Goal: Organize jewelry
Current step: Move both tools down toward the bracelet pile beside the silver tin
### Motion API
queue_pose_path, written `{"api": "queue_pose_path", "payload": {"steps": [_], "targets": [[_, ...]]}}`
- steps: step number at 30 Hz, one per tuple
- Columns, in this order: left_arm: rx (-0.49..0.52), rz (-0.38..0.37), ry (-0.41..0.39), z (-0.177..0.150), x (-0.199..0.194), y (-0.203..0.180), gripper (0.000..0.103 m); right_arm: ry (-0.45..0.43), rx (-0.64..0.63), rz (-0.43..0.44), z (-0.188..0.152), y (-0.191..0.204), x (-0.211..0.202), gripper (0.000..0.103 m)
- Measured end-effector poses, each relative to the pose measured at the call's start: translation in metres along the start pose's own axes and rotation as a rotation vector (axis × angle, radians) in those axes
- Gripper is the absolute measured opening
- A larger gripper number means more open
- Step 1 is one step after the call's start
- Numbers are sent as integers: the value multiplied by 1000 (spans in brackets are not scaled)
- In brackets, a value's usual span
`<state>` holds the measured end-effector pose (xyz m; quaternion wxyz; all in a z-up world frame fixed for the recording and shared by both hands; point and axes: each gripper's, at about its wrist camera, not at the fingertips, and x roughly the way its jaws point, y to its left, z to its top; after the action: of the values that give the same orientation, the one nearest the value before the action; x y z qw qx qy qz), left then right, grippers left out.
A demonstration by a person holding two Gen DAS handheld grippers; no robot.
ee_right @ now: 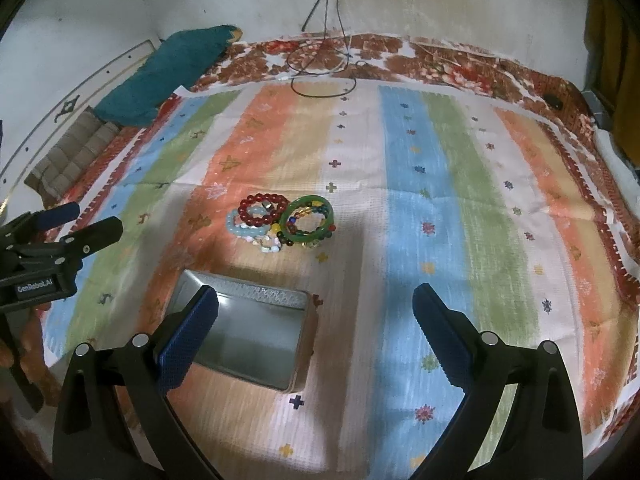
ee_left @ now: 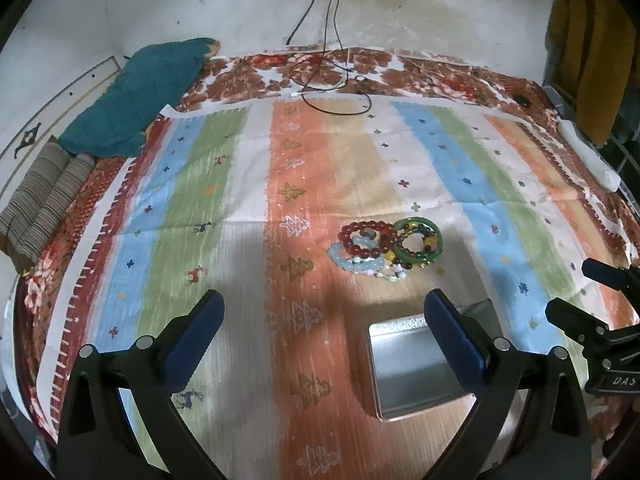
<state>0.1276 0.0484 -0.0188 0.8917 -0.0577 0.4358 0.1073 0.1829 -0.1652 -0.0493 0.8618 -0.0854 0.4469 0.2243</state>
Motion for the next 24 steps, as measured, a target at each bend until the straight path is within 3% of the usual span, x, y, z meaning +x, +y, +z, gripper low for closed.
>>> {"api": "queue_pose_path", "payload": {"steps": [24], "targets": [[13,20,83,37,62,2,97,104,19,-25,34,-10,60,99]]}}
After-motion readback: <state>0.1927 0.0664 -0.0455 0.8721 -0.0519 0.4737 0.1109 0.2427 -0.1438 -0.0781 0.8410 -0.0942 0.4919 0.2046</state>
